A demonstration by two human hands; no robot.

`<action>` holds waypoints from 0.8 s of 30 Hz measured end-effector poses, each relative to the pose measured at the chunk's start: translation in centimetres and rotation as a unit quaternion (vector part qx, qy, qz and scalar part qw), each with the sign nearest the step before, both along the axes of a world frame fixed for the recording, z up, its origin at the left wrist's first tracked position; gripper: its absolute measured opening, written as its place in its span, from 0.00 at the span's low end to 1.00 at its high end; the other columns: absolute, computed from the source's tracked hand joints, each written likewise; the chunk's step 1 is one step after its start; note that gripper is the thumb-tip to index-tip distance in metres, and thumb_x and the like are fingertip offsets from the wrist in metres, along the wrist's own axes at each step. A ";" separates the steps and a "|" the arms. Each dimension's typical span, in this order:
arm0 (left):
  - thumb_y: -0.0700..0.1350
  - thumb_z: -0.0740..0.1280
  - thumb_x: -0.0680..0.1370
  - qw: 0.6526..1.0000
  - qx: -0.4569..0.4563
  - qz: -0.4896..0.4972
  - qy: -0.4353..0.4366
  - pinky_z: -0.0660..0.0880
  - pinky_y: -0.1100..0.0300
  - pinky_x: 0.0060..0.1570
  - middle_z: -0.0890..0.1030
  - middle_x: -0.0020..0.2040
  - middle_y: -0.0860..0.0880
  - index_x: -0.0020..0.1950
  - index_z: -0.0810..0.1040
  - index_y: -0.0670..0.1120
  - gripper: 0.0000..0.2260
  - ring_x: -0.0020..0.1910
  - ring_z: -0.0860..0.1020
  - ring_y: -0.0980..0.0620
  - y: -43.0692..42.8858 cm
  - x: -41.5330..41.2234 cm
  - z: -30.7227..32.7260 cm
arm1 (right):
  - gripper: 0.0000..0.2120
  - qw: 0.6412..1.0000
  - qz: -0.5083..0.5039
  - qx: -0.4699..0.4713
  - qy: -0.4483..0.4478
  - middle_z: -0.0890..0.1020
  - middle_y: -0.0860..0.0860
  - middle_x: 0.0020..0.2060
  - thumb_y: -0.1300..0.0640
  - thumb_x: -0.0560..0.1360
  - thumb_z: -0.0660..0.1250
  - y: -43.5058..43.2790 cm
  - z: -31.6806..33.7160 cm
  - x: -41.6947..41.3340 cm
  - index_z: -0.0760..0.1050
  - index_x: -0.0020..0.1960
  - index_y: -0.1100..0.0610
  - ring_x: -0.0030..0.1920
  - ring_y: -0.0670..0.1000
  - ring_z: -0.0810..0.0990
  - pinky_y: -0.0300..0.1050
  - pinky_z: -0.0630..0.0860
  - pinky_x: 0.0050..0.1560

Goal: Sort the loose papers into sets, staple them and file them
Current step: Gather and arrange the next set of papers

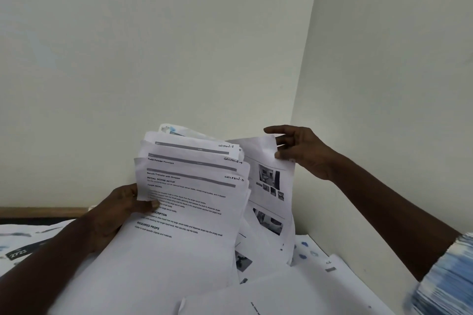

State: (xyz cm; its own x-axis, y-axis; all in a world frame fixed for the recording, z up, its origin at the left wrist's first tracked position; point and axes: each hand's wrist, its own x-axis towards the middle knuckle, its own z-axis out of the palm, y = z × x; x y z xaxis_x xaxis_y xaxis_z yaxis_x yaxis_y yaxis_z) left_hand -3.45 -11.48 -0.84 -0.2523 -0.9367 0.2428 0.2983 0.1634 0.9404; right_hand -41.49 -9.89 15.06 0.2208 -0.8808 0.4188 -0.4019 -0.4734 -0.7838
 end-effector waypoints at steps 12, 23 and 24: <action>0.42 0.82 0.55 0.999 0.004 0.000 -0.034 0.74 0.37 0.66 0.84 0.60 0.36 0.62 0.84 0.39 0.34 0.57 0.83 0.32 -0.4 -0.4 -0.5 | 0.03 0.938 -0.286 -0.197 -0.017 0.86 0.46 0.39 0.53 0.75 0.75 -1.2 -0.8 -0.8 0.83 0.43 0.47 0.41 0.47 0.84 0.46 0.81 0.45; 0.45 0.87 0.49 0.999 0.001 0.004 -0.046 0.77 0.36 0.63 0.85 0.58 0.35 0.57 0.86 0.41 0.37 0.56 0.83 0.30 -0.4 -0.4 -0.9 | 0.06 0.887 -0.280 -0.335 -0.151 0.83 0.51 0.41 0.56 0.79 0.64 0.2 6.3 -1.4 0.75 0.47 0.45 0.37 0.47 0.76 0.43 0.73 0.39; 0.45 0.87 0.48 0.999 0.003 0.005 -0.042 0.78 0.37 0.62 0.85 0.58 0.35 0.56 0.86 0.42 0.37 0.56 0.83 0.30 -0.4 -0.4 -0.9 | 0.06 0.885 -0.278 -0.339 -0.157 0.82 0.50 0.40 0.56 0.79 0.64 0.4 6.6 -1.3 0.75 0.47 0.45 0.36 0.46 0.75 0.42 0.72 0.38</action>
